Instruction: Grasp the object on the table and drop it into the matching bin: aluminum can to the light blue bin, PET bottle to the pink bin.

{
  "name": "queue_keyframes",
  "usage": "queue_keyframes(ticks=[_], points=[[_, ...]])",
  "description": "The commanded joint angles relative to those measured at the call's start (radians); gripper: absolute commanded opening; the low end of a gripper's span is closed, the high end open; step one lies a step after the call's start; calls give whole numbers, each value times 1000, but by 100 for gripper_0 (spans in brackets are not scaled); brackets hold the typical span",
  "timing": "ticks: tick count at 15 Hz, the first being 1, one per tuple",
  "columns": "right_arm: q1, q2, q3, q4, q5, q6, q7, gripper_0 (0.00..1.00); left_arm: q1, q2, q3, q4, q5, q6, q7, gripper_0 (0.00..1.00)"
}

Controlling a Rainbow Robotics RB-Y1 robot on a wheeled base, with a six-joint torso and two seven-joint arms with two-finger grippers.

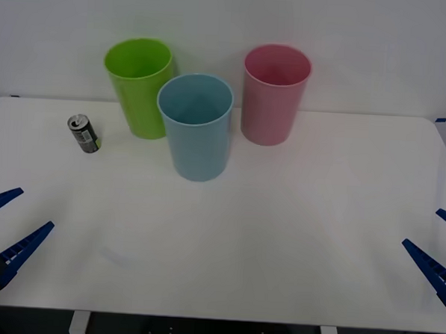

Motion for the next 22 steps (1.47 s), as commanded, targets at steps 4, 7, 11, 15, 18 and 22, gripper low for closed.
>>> queue_keyframes(ticks=[4, 7, 11, 15, 18, 22], points=[[0, 0, 0, 0, 0, 0, 0, 100, 19, -9, 23, 8, 13, 2, 0, 100], [0, 0, 0, 0, 0, 0, 0, 100, 22, -1, 26, 1, 18, 16, 3, 100], [0, 0, 0, 0, 0, 0, 0, 100, 24, -1, 15, 1, -20, 77, 0, 100], [0, 0, 0, 0, 0, 0, 0, 100, 19, -1, -34, 1, -68, 212, -9, 100], [0, 0, 0, 0, 0, 0, 0, 100, 8, -1, -70, 1, -105, 304, -9, 100], [0, 0, 0, 0, 0, 0, 0, 100, -30, -29, -105, 1, -186, 415, 5, 100]])
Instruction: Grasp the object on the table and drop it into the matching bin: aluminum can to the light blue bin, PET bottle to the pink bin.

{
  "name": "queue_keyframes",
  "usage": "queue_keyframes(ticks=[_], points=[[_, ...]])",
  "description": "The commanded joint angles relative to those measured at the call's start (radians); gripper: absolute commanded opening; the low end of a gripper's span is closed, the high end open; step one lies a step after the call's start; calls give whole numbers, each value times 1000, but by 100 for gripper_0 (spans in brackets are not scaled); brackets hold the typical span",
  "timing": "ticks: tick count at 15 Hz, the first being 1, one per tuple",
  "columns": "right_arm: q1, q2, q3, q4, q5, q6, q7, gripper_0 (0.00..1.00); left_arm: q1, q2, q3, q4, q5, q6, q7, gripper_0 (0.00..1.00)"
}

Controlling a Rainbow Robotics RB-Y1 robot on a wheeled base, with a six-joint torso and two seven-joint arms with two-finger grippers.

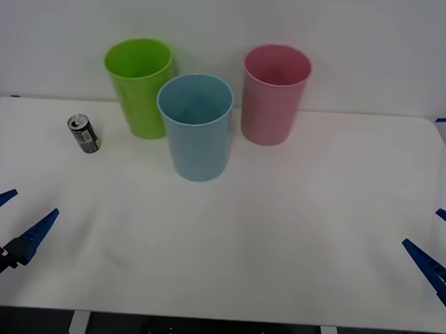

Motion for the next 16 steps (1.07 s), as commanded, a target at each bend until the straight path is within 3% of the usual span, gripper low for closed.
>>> queue_keyframes(ticks=[1, 6, 16], points=[[0, 0, 0, 0, 0, 0, 0, 100, -30, -35, -10, 0, -61, 64, 14, 100], [0, 0, 0, 0, 0, 0, 0, 100, -119, -98, -4, 72, -130, 123, 29, 100], [0, 0, 0, 0, 0, 0, 0, 100, -342, -101, -8, 327, -153, 199, 6, 100]])
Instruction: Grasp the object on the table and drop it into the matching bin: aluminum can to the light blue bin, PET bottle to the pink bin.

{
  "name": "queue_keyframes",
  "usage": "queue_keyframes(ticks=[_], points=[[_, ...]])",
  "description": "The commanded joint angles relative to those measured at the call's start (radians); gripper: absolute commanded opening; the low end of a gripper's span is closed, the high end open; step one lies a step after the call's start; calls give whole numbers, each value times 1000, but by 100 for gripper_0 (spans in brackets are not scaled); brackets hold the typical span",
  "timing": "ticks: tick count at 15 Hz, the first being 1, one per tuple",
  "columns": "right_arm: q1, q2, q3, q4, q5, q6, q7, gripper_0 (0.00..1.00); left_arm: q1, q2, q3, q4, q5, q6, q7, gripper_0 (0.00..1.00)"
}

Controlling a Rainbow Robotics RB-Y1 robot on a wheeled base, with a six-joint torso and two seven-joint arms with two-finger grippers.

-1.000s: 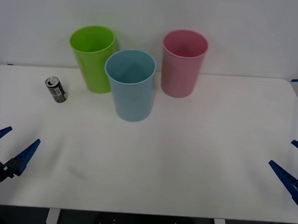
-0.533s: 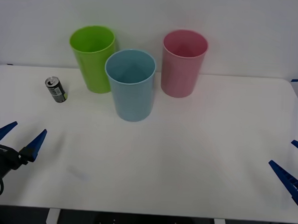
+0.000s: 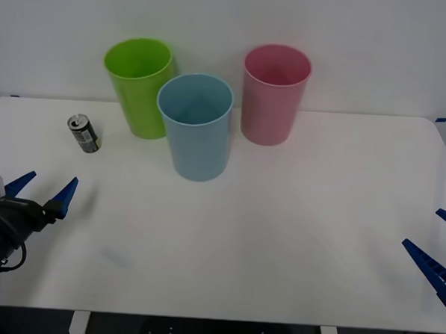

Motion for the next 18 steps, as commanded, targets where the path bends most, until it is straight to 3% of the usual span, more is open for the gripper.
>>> queue_keyframes(ticks=[1, 9, 13, 18], points=[[0, 0, 0, 0, 0, 0, 0, 100, -51, -2, -10, 51, 1, 31, -11, 100], [0, 0, 0, 0, 0, 0, 0, 100, -128, -107, 18, 71, -86, 139, -48, 100], [0, 0, 0, 0, 0, 0, 0, 100, -146, -112, 27, 71, -132, 175, -44, 100], [0, 0, 0, 0, 0, 0, 0, 100, -218, -112, 27, 156, -166, 217, -51, 100]])
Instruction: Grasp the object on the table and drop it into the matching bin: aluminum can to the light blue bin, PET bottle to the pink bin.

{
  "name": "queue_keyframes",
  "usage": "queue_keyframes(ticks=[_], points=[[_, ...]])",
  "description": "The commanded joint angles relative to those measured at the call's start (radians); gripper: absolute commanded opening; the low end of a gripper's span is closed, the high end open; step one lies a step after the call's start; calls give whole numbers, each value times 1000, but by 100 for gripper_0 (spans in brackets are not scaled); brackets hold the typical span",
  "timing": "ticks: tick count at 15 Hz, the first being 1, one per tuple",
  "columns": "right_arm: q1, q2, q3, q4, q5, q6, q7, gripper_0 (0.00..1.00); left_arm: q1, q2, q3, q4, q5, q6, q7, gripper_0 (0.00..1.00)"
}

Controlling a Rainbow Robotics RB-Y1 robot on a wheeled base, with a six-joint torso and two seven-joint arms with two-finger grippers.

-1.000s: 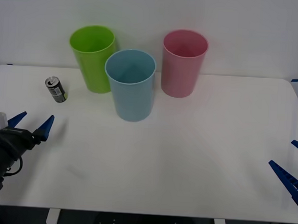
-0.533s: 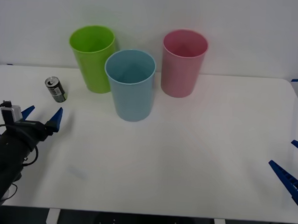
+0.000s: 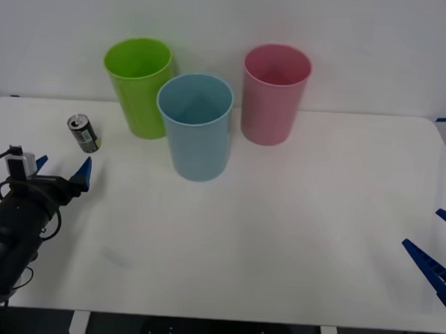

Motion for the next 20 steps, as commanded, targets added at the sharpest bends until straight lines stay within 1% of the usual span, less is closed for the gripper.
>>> queue_keyframes(ticks=[1, 3, 10, 12, 16, 20], points=[[0, 0, 0, 0, 0, 0, 0, 100, -42, -1, 0, 46, -19, 24, 0, 100], [0, 0, 0, 0, 0, 0, 0, 100, -83, -1, 1, 94, -29, 43, -5, 100], [0, 0, 0, 0, 0, 0, 0, 100, -177, -1, 1, 183, -69, 125, -5, 100], [0, 0, 0, 0, 0, 0, 0, 100, -210, -1, -6, 220, -85, 181, -10, 100], [0, 0, 0, 0, 0, 0, 0, 100, -276, -1, -6, 292, -106, 231, -8, 100], [0, 0, 0, 0, 0, 0, 0, 100, -358, -1, -6, 385, -134, 329, -19, 100]])
